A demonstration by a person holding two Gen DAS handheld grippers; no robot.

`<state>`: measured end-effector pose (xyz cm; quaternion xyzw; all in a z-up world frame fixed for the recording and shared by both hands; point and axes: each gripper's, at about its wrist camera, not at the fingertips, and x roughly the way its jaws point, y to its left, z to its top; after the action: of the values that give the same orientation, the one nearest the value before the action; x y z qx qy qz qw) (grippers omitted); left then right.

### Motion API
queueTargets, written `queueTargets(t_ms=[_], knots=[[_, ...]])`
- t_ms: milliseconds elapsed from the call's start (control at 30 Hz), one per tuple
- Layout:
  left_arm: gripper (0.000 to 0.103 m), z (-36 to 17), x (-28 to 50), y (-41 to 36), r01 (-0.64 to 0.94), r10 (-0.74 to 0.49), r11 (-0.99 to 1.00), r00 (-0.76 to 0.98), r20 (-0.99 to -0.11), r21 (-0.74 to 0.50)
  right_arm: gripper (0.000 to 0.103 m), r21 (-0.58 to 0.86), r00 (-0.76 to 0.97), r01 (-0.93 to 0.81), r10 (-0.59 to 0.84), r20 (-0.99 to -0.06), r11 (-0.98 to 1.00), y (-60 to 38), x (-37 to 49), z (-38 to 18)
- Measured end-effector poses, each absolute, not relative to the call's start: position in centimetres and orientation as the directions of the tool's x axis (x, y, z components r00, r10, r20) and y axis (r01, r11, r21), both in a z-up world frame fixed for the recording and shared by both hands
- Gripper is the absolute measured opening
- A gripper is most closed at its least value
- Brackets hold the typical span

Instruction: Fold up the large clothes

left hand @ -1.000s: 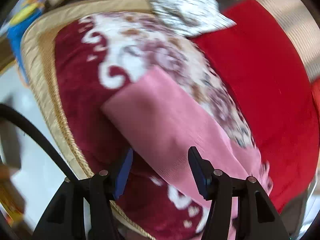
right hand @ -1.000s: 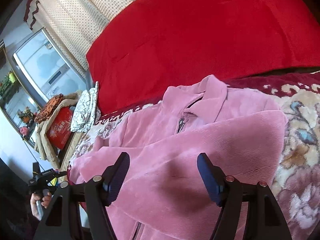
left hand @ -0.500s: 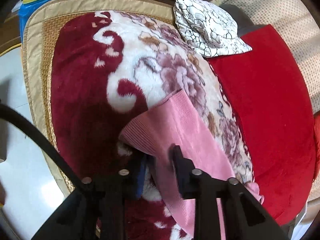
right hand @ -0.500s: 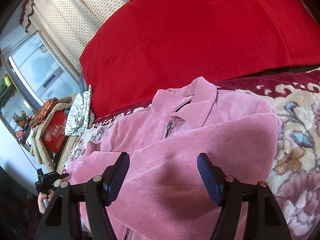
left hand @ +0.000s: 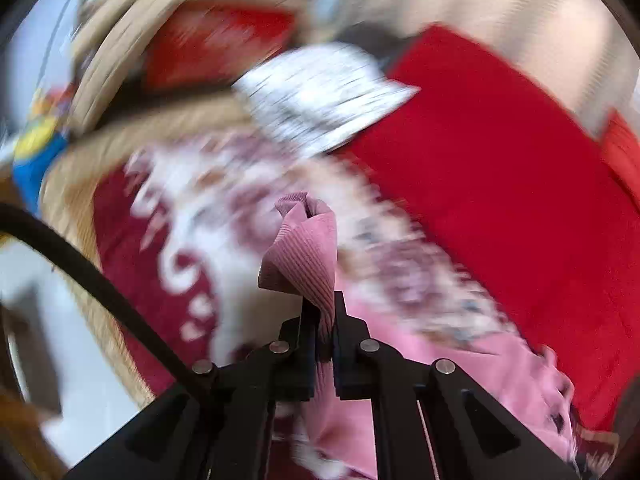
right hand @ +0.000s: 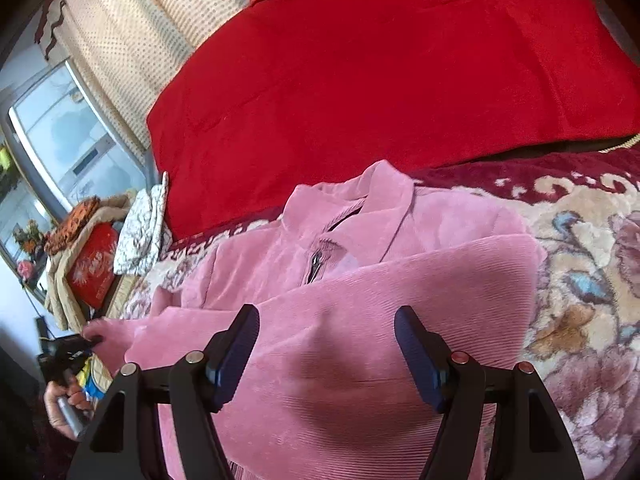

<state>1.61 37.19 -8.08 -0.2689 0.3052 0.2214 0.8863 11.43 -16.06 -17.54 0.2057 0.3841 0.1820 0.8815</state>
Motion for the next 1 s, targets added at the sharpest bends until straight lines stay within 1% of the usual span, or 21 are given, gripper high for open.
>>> queueTargets(t_ms=[133, 200, 267, 333, 367, 400, 433, 467, 500, 533, 567, 600, 633, 667, 700, 733, 767, 800, 900, 933, 1000], knots=[[0.006, -1.3, 2.4, 29.7, -0.359, 0.144, 0.887, 0.814, -0.563, -0.291, 0.073, 0.534, 0.669, -0.127, 0.470, -0.576, 0.836, -17.6, 11.4, -17.0], [0.006, 1.5, 2.9, 24.9, -0.238, 0.074, 0.938, 0.847, -0.526, -0.252, 0.073, 0.550, 0.687, -0.110, 0.464, -0.559, 0.828, -18.5, 11.3, -16.6], [0.006, 3.6, 3.4, 19.3, -0.103, -0.020, 0.972, 0.857, -0.515, -0.209, 0.073, 0.566, 0.702, -0.093, 0.457, -0.546, 0.819, -19.5, 11.2, -16.4], [0.006, 4.7, 3.7, 14.8, 0.009, -0.104, 0.984, 0.842, -0.529, -0.179, 0.073, 0.584, 0.718, -0.073, 0.450, -0.532, 0.808, -20.5, 11.0, -16.1], [0.006, 5.2, 3.7, 11.3, 0.108, -0.175, 0.982, 0.824, -0.538, -0.155, 0.073, 0.594, 0.726, -0.062, 0.445, -0.524, 0.802, -21.2, 11.0, -16.0], [0.011, 5.4, 3.6, 9.3, 0.165, -0.214, 0.976, 0.810, -0.546, -0.139, 0.073, 0.602, 0.734, -0.051, 0.439, -0.518, 0.797, -21.8, 10.9, -15.9], [0.029, 5.5, 3.4, 7.0, 0.244, -0.271, 0.962, 0.785, -0.558, -0.123, 0.073, 0.611, 0.741, -0.039, 0.434, -0.513, 0.790, -22.4, 10.9, -15.8], [0.059, 5.6, 3.0, 4.9, 0.323, -0.325, 0.940, 0.753, -0.572, -0.109, 0.073, 0.624, 0.748, -0.025, 0.429, -0.507, 0.781, -23.2, 10.9, -15.8], [0.069, 5.8, 2.3, 3.6, 0.374, -0.362, 0.922, 0.744, -0.562, -0.099, 0.073, 0.639, 0.753, -0.012, 0.427, -0.500, 0.769, -23.9, 10.9, -15.8], [0.078, 6.0, 1.6, 3.0, 0.400, -0.383, 0.912, 0.755, -0.532, -0.089, 0.073, 0.650, 0.756, -0.001, 0.426, -0.496, 0.760, -24.6, 10.8, -15.8], [0.078, 6.4, 0.8, 2.9, 0.417, -0.397, 0.906, 0.773, -0.494, -0.075, 0.073, 0.660, 0.760, 0.010, 0.424, -0.493, 0.751, -25.2, 10.8, -15.8], [0.078, 6.6, 0.4, 3.1, 0.421, -0.400, 0.905, 0.786, -0.472, -0.065, 0.074, 0.665, 0.761, 0.016, 0.423, -0.492, 0.746, -25.5, 10.7, -15.8], [0.081, 6.5, 0.5, 3.8, 0.411, -0.393, 0.909, 0.794, -0.464, -0.066, 0.074, 0.669, 0.761, 0.019, 0.423, -0.491, 0.743, -25.8, 10.7, -15.8], [0.085, 6.1, 0.9, 4.9, 0.375, -0.365, 0.924, 0.802, -0.473, -0.077, 0.075, 0.671, 0.759, 0.018, 0.427, -0.492, 0.741, -25.9, 10.7, -15.8], [0.086, 5.5, 1.4, 5.7, 0.341, -0.336, 0.937, 0.805, -0.489, -0.082, 0.075, 0.670, 0.754, 0.014, 0.433, -0.495, 0.742, -25.9, 10.8, -15.8], [0.086, 4.8, 2.0, 6.7, 0.290, -0.289, 0.954, 0.806, -0.517, -0.082, 0.075, 0.666, 0.747, 0.009, 0.437, -0.500, 0.746, -25.7, 10.9, -15.9], [0.086, 3.3, 3.3, 8.2, 0.205, -0.206, 0.976, 0.798, -0.566, -0.067, 0.075, 0.660, 0.738, 0.003, 0.443, -0.508, 0.751, -25.4, 11.0, -15.9], [0.086, 2.3, 4.2, 8.9, 0.151, -0.152, 0.987, 0.789, -0.595, -0.051, 0.075, 0.656, 0.726, -0.006, 0.455, -0.516, 0.754, -25.0, 11.2, -16.1], [0.086, -3.1, 7.1, 12.7, -0.030, 0.038, 0.999, 0.720, -0.693, 0.024, 0.075, 0.648, 0.665, -0.035, 0.502, -0.553, 0.761, -23.0, 12.1, -16.7], [0.086, -4.8, 7.6, 13.5, -0.062, 0.072, 0.997, 0.693, -0.717, 0.040, 0.075, 0.629, 0.643, -0.033, 0.499, -0.581, 0.776, -22.2, 12.4, -17.1], [0.086, -8.1, 8.6, 15.1, -0.103, 0.093, 0.994, 0.636, -0.766, 0.036, 0.075, 0.568, 0.588, -0.014, 0.466, -0.661, 0.823, -20.5, 13.3, -18.2]])
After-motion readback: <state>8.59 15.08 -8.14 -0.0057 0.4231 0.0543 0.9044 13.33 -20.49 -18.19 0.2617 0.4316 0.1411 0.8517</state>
